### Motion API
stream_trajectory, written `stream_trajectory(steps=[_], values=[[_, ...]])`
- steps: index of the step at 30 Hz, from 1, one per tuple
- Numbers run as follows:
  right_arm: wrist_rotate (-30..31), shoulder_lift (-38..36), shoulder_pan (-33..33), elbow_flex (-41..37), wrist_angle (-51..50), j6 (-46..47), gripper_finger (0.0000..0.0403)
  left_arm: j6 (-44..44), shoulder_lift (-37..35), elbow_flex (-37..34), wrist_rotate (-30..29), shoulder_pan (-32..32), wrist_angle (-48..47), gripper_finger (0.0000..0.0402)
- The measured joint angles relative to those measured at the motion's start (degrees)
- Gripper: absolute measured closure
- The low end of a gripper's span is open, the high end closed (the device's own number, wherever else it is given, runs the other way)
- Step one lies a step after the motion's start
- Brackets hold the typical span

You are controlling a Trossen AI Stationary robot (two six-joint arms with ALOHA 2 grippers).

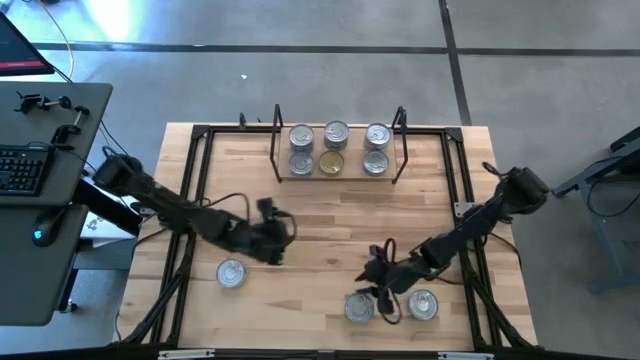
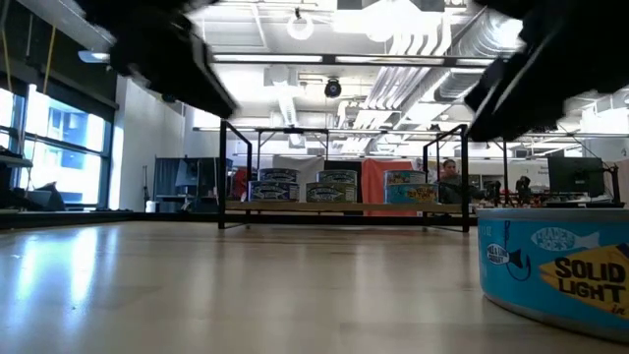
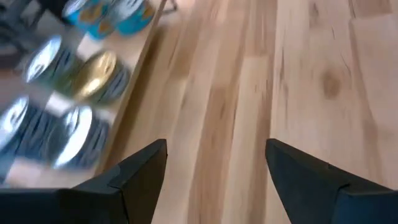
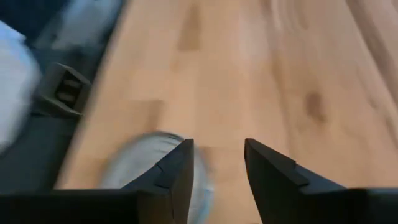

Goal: Stack canned seafood by type on shelf
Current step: Stack the green tuna can on top of the bottom green tuna can on the shelf

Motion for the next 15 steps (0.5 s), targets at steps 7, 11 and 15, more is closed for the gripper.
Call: stream_trajectory(steps=[7, 11, 15], values=[[-0.1, 2.4, -6.6, 0.0, -0.5, -5.6, 0.027, -30.0, -8.5, 0.0, 7.8, -13.0, -28.1, 0.0135], [-0.1, 2.4, -10.5, 0.0, 1.6, -11.2, 0.027, -52.2, -8.6, 0.0, 17.7, -21.9, -36.9, 0.0135], [-0.1, 2.4, -13.7, 0.0, 3.2, -13.4, 0.027, -68.1, -6.7, -0.4, 22.8, -30.1, -36.0, 0.0135]])
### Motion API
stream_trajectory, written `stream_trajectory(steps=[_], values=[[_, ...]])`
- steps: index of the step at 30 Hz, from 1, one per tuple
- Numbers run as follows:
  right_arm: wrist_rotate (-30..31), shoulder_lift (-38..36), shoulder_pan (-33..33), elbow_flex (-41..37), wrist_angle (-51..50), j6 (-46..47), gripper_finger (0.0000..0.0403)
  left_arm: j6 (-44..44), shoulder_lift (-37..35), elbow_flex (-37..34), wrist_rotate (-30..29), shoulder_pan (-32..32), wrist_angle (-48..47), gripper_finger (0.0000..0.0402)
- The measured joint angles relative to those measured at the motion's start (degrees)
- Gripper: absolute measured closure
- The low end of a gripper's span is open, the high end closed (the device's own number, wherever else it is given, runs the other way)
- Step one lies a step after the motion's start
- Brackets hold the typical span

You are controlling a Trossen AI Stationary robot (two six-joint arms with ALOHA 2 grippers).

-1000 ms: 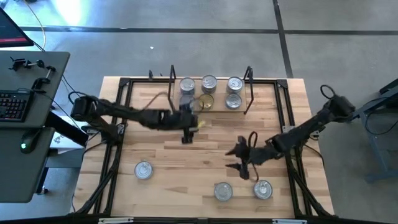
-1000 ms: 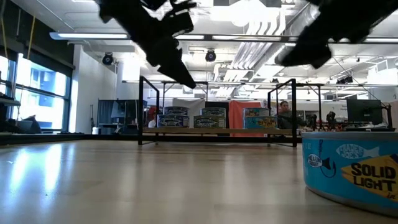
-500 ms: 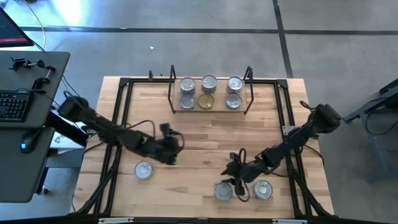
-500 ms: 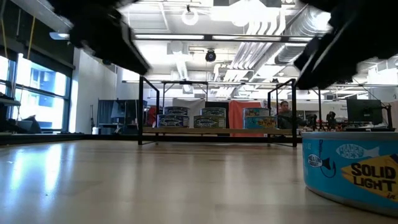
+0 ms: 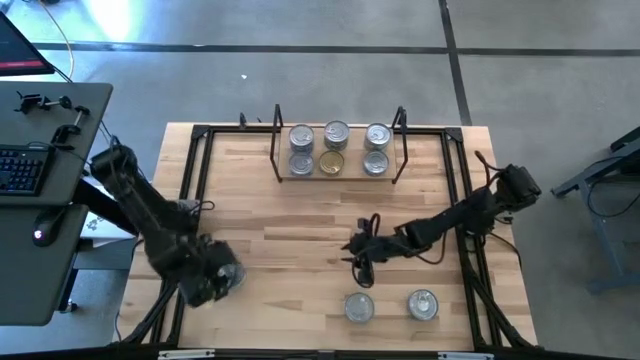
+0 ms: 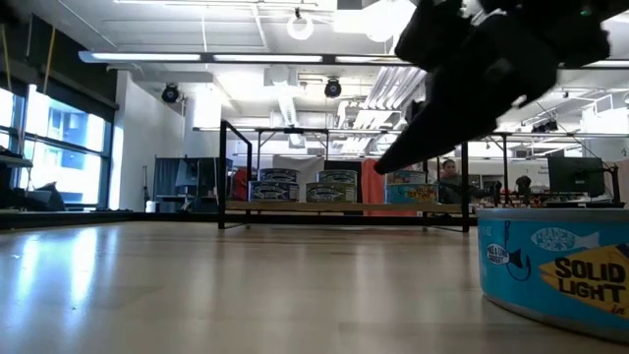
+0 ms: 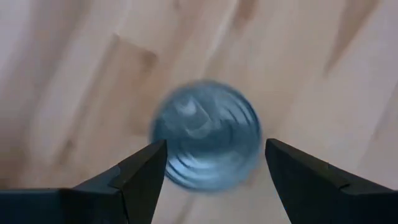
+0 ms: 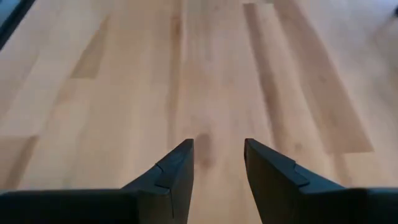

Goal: Stack canned seafood by type on shelf
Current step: Stack the green tuna can on top of the bottom green tuna can on the shelf

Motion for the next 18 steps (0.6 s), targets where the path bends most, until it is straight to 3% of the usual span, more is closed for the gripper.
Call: stream_trajectory(steps=[3, 7, 11, 14, 16, 18], values=[[0.0, 0.0, -1.6, 0.0, 0.2, -0.7, 0.027, -4.1, 2.1, -1.6, -0.1, -3.2, 4.8, 0.0136], [-0.1, 0.0, -2.6, 0.0, 0.2, -0.9, 0.027, -3.8, 5.3, -7.1, -0.7, -2.5, 14.2, 0.0145], [-0.1, 0.0, -2.7, 0.0, 0.3, -1.2, 0.027, 1.4, 7.6, -11.6, -8.6, 2.3, 24.9, 0.0156], [-0.1, 0.0, -2.7, 0.0, 1.3, -1.4, 0.027, 11.7, 7.8, -12.5, -17.2, 7.7, 29.8, 0.0158], [-0.2, 0.0, -2.7, 0.0, 1.8, -1.4, 0.027, 22.4, 7.6, -11.8, -23.8, 11.2, 35.4, 0.0158], [-0.1, 0.0, -2.7, 0.0, 2.5, -1.3, 0.027, 34.3, 6.8, -10.1, -26.6, 14.2, 41.3, 0.0158]])
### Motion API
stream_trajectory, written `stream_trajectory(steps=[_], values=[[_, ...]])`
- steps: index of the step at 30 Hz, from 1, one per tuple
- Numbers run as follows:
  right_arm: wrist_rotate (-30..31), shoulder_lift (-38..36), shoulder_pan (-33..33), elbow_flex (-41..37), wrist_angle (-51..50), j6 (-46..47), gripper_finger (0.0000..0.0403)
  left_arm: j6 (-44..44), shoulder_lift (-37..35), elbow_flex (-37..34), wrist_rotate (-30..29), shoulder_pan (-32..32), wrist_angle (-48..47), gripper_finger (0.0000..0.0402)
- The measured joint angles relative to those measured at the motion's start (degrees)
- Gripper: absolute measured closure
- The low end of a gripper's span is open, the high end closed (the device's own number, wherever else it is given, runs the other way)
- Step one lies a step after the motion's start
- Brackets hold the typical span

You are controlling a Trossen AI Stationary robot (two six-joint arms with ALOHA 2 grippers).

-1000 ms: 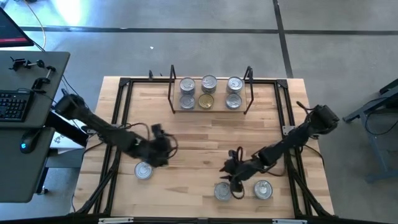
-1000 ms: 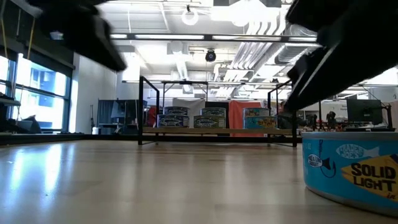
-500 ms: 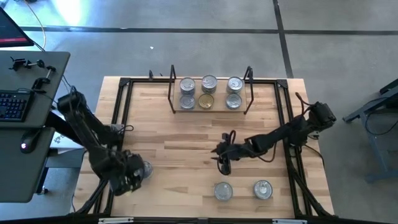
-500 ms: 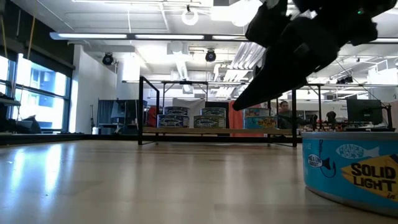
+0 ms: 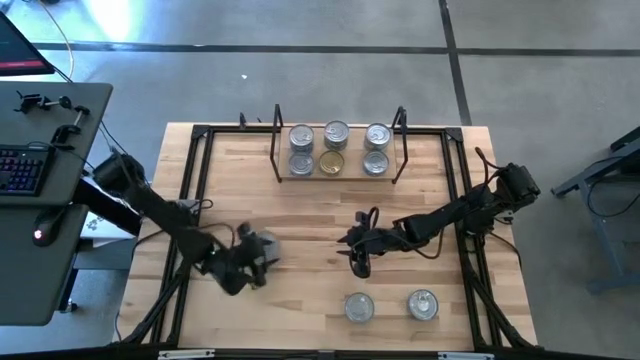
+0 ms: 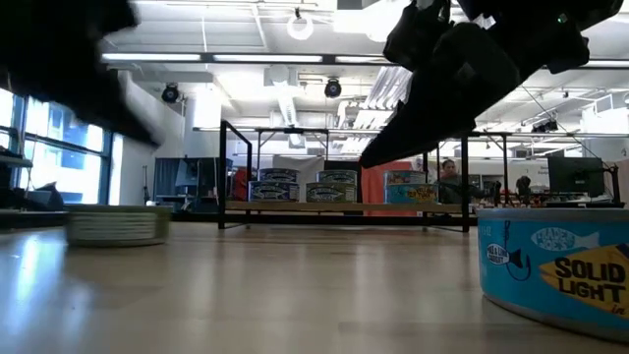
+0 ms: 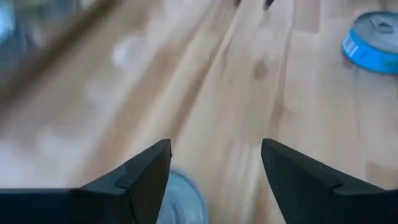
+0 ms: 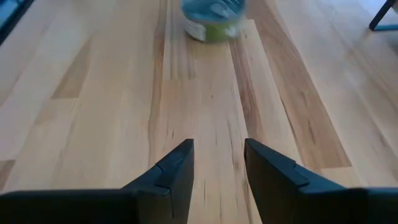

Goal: Stack canned seafood by type on shelf
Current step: Stack the green tuna can on top of the bottom green tuna can on the shelf

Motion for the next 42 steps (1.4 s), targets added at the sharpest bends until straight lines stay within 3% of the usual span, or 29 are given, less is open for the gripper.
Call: stream_trajectory(steps=[3, 6, 15, 21, 25, 31, 35, 38, 42], values=[[0.0, 0.0, 0.0, 0.0, 1.1, 0.0, 0.027, 16.1, 0.2, 1.5, 2.2, 2.8, 2.0, 0.0158], [0.0, 0.0, 0.0, 0.0, 1.9, 0.0, 0.027, 24.0, -0.2, 2.9, 4.7, 3.9, 1.1, 0.0158], [1.8, 0.0, 0.0, 0.0, 5.0, -1.0, 0.027, 22.7, 0.0, 0.7, 16.5, 4.2, -19.0, 0.0158], [1.6, 0.0, 0.0, 0.0, 8.0, -4.2, 0.027, 27.2, -0.3, -5.0, 17.3, 5.8, -10.5, 0.0189], [1.1, 0.0, 0.2, 0.0, 10.6, -8.5, 0.027, 29.5, -0.2, -6.9, 16.9, 10.0, 0.1, 0.0262], [0.8, 0.0, -0.6, 0.0, 14.6, -12.2, 0.027, 40.8, 0.0, -7.0, 19.2, 17.9, 17.3, 0.0383], [0.9, 0.0, -1.1, 0.0, 14.7, -12.0, 0.027, 46.3, 0.1, -7.0, 22.3, 23.0, 27.1, 0.039], [0.8, 0.0, -1.1, 0.0, 14.5, -12.0, 0.027, 48.5, -0.4, -5.4, 22.5, 24.9, 26.0, 0.0387], [0.9, 0.0, -1.1, 0.0, 14.5, -12.0, 0.027, 51.0, -2.3, -1.7, 24.0, 23.7, 13.0, 0.0387]])
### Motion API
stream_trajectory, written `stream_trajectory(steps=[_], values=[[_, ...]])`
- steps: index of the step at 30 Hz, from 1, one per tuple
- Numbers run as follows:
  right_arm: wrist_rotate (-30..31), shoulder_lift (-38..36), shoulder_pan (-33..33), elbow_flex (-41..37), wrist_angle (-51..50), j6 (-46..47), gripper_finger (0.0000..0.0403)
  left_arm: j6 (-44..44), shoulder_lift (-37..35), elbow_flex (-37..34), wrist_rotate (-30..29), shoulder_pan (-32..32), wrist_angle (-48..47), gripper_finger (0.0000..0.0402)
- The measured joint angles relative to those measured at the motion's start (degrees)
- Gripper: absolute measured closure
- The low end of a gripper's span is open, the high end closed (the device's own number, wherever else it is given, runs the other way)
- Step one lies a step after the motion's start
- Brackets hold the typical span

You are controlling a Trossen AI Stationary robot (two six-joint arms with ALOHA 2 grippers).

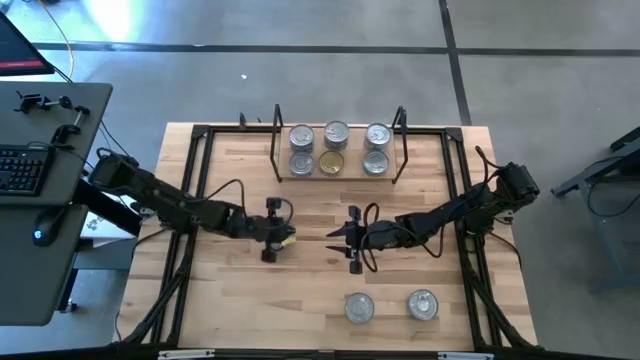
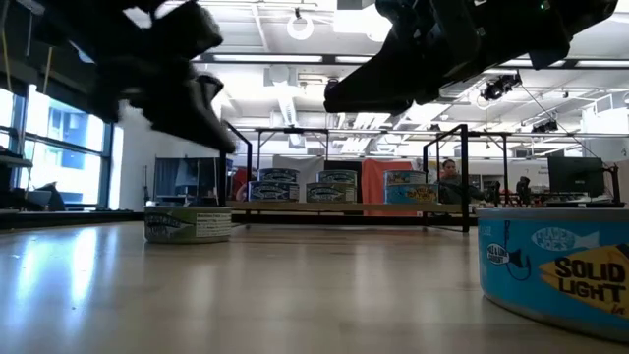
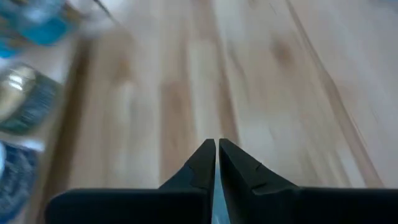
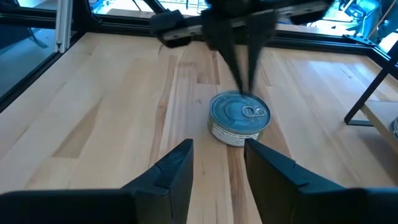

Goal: Stack canned seafood by type on shelf
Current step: Stack the green tuna can on top of the bottom green tuna can on the shelf

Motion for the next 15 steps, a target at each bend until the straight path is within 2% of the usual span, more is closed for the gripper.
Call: stream_trajectory(steps=[4, 7, 10, 12, 15], values=[[0.0, 0.0, 0.0, 0.0, 0.0, -0.3, 0.027, 1.8, -0.6, 1.4, 4.3, -3.6, -13.7, 0.0373], [0.0, 0.0, 0.0, 0.0, 0.0, -0.4, 0.027, 1.9, -0.4, 0.4, 3.8, -6.3, -18.6, 0.0347], [0.0, 0.0, 0.0, 0.0, 0.0, -0.7, 0.027, 2.1, 0.3, -2.1, -0.8, -7.7, -17.8, 0.0313], [0.0, 0.0, 0.0, 0.0, 0.0, -2.6, 0.027, 3.4, 1.0, -3.9, -3.6, -8.1, -13.8, 0.0291], [-2.2, 0.0, 0.0, 0.0, 0.0, -7.0, 0.027, 6.3, 2.2, -6.4, -3.6, -7.8, -7.4, 0.0275]])
